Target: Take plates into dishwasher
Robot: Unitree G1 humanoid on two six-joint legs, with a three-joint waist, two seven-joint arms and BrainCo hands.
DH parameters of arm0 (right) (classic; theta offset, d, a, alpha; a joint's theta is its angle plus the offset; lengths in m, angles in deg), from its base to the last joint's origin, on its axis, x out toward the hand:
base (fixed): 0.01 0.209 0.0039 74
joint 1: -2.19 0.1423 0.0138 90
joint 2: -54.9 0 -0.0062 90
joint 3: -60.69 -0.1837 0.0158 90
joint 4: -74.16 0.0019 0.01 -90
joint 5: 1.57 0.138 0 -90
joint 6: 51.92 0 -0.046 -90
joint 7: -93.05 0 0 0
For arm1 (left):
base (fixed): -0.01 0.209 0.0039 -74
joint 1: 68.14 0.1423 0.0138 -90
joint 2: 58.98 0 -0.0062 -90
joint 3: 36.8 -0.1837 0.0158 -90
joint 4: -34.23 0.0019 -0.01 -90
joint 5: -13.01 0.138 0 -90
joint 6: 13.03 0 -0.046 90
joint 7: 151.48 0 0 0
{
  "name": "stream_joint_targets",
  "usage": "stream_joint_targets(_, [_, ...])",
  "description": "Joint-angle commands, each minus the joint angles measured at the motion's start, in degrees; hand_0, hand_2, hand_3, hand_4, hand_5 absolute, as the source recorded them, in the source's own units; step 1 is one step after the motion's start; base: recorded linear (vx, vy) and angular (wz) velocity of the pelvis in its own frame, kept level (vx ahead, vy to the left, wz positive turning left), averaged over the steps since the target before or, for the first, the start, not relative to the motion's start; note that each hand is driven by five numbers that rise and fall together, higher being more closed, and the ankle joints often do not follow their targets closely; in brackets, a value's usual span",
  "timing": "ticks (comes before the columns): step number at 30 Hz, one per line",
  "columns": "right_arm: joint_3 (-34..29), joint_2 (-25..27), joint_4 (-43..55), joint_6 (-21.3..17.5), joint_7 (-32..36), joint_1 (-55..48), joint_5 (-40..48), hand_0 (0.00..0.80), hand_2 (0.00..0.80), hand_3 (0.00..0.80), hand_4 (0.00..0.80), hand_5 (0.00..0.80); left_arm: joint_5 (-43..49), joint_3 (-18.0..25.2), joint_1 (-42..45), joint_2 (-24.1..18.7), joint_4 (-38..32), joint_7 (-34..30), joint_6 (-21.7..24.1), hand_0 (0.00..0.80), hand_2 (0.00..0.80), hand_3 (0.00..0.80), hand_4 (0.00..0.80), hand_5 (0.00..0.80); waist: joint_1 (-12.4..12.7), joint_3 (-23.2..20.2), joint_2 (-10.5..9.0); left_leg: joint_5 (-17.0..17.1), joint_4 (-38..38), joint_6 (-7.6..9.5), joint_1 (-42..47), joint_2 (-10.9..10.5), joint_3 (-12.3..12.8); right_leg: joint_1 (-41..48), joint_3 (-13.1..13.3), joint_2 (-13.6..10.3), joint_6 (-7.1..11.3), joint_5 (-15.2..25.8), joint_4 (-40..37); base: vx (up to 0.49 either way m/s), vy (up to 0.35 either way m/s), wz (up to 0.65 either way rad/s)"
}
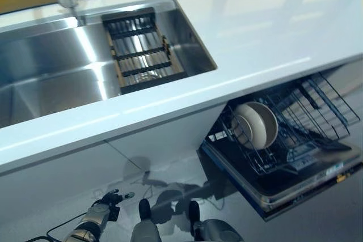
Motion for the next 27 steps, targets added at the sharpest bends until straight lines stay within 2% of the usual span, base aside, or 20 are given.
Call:
stream_joint_targets(1, [1.54,5.3,-2.81,0.48,2.52,-1.36,-5.75,0.0,0.0,0.0,0.0,0.0,-0.51,2.59,3.72,-1.2,1.38,0.62,1.88,0.0,0.0,0.0,0.0,0.0,2.59,-2.35,-2.35,7.99,-5.11,1.6,-7.93,-3.59,0.85,6.16,3.7,1.89,1.69,-4.9,3.62,-0.038,-0.088,0.22])
stream_joint_targets(3, [1.97,5.34,-4.67,0.96,1.33,-0.62,-4.68,0.0,0.0,0.0,0.0,0.0,-1.15,3.1,4.2,-0.9,1.11,0.55,1.89,0.0,0.0,0.0,0.0,0.0,3.18,-2.0,-2.5,6.81,-2.05,1.96,-7.5,-4.43,-0.54,6.09,4.07,1.16,1.75,-3.18,2.5,-0.146,-0.069,0.42])
stream_joint_targets(5, [1.86,5.08,-4.72,1.07,-0.89,-0.62,-2.84,0.0,0.0,0.0,0.0,0.0,-1.2,3.92,3.84,-0.94,1.39,0.15,1.91,0.0,0.0,0.0,0.0,0.0,1.71,-2.27,-3.8,0.12,7.4,3.49,-5.62,-5.23,1.51,4.73,1.63,-1.18,1.81,-1.53,1.7,-0.243,-0.054,0.25])
stream_joint_targets(6, [1.37,4.55,-4.75,0.61,-2.63,-1.35,-1.63,0.0,0.0,0.0,0.0,0.0,-1.21,3.85,3.48,-0.75,1.75,0.41,2.05,0.0,0.0,0.0,0.0,0.0,0.8,-2.76,-4.37,-3.16,9.63,4.26,-3.89,-5.67,2.44,4.02,0.43,-2.22,2.02,-0.75,1.33,-0.21,-0.033,0.1])
stream_joint_targets(8, [-0.82,3.74,-4.15,-0.22,-4.98,-4.0,-0.16,0.0,0.0,0.0,0.0,0.0,-0.89,3.9,3.16,-0.44,2.63,0.93,2.7,0.0,0.0,0.0,0.0,0.0,-1.45,-4.02,-5.12,-6.96,14.64,4.99,0.51,-5.64,3.35,2.27,-1.01,-3.35,2.0,0.44,0.87,-0.25,-0.016,0.67])
stream_joint_targets(10, [-4.31,2.85,-2.02,-0.39,-7.09,-8.63,1.51,0.0,0.0,0.0,0.0,0.0,0.03,4.73,2.14,-0.37,3.74,0.73,3.01,0.0,0.0,0.0,0.0,0.0,-4.36,-5.99,-4.63,-7.03,14.75,3.88,6.32,-5.04,3.03,-0.44,-2.76,-3.39,1.52,1.28,1.17,-0.322,0.037,0.6])
stream_joint_targets(12, [-8.89,2.75,0.76,-0.36,-7.05,-14.49,2.56,0.0,0.0,0.0,0.0,0.0,0.12,5.08,1.49,-0.23,4.24,0.28,3.28,0.0,0.0,0.0,0.0,0.0,-6.95,-7.19,-3.3,-6.09,15.76,2.33,10.83,-4.38,1.29,-3.01,-3.59,-2.36,0.79,1.58,1.65,-0.367,0.083,0.29])
stream_joint_targets(13, [-10.53,2.65,1.74,0.08,-7.58,-16.45,3.74,0.0,0.0,0.0,0.0,0.0,-0.39,4.78,0.94,-0.19,4.15,0.13,3.47,0.0,0.0,0.0,0.0,0.0,-8.37,-7.5,-2.52,-5.5,15.91,1.78,12.67,-4.4,0.06,-5.77,-3.34,-1.78,0.56,1.95,2.49,-0.5,0.131,0.68])
stream_joint_targets(15, [-11.75,2.0,2.11,-0.17,-8.67,-17.77,6.52,0.0,0.0,0.0,0.0,0.0,-1.43,3.96,-1.04,-0.06,3.86,0.55,3.13,0.0,0.0,0.0,0.0,0.0,-10.35,-6.94,-1.44,-5.66,13.43,1.61,14.26,-2.8,-0.44,-10.35,-2.47,-0.98,0.61,2.55,4.5,-0.594,0.171,0.58])
stream_joint_targets(16, [-12.03,0.92,2.33,0.02,-11.21,-17.48,10.76,0.0,0.0,0.0,0.0,0.0,-2.88,2.71,-4.64,0.05,3.36,1.15,2.09,0.0,0.0,0.0,0.0,0.0,-12.42,-5.27,-0.9,-6.71,8.16,1.66,14.8,-0.62,-0.33,-15.73,-0.66,-0.62,1.59,3.97,7.12,-0.685,0.194,0.39])
stream_joint_targets(17, [-11.52,0.28,2.41,0.06,-13.03,-16.72,13.72,0.0,0.0,0.0,0.0,0.0,-3.12,2.02,-6.15,0.49,3.58,1.51,2.13,0.0,0.0,0.0,0.0,0.0,-12.86,-4.14,-1.09,-10.21,4.97,2.03,15.35,-1.49,-0.93,-18.47,-0.13,-1.72,2.97,5.51,8.49,-0.753,0.216,0.56])
stream_joint_targets(18, [-10.92,-0.29,2.39,-0.14,-15.04,-15.78,16.85,0.0,0.0,0.0,0.0,0.0,-3.01,1.32,-7.1,0.83,3.88,1.64,2.09,0.0,0.0,0.0,0.0,0.0,-13.19,-3.28,-1.18,-12.1,2.24,2.19,15.88,-2.05,-1.12,-20.55,-0.13,-2.79,4.4,6.54,9.61,-0.552,0.154,0.68])
stream_joint_targets(20, [-10.83,-1.64,4.43,-0.09,-15.96,-14.88,18.8,0.0,0.0,0.0,0.0,0.0,-1.83,0.63,-6.61,1.23,4.44,1.79,1.33,0.0,0.0,0.0,0.0,0.0,-13.2,-2.17,-1.62,-13.93,-0.6,2.69,16.58,-2.76,0.02,-22.71,-1.65,-4.55,6.3,9.32,9.26,-0.51,0.118,0.76])
stream_joint_targets(21, [-10.64,-1.55,5.49,-0.31,-14.97,-14.77,19.01,0.0,0.0,0.0,0.0,0.0,-1.7,0.49,-5.34,1.21,5.06,2.03,1.56,0.0,0.0,0.0,0.0,0.0,-13.01,-2.38,-1.7,-14.05,-1.52,2.71,17.42,-3.3,0.2,-22.86,-2.58,-5.13,6.72,10.51,8.25,-0.367,0.076,0.35])
stream_joint_targets(24, [-10.55,-0.43,6.81,-2.09,-13.0,-13.37,18.61,0.0,0.0,0.0,0.0,0.0,-4.37,2.14,-2.95,-0.06,5.25,1.69,1.68,0.0,0.0,0.0,0.0,0.0,-11.96,-2.93,-1.58,-15.13,-2.04,3.78,18.37,-4.89,0.14,-21.23,-3.21,-5.38,7.03,11.41,5.42,-0.324,0.083,0.27])
stream_joint_targets(27, [-8.59,-1.08,6.25,-1.0,-10.97,-10.34,16.87,0.0,0.0,0.0,0.0,0.0,-7.25,3.8,-2.81,-0.5,4.72,2.87,1.36,0.0,0.0,0.0,0.0,0.0,-11.08,-3.89,-0.81,-15.85,-0.31,4.03,18.47,-6.5,-0.79,-20.89,-4.49,-5.98,6.69,11.66,4.05,-0.454,0.107,-0.13])
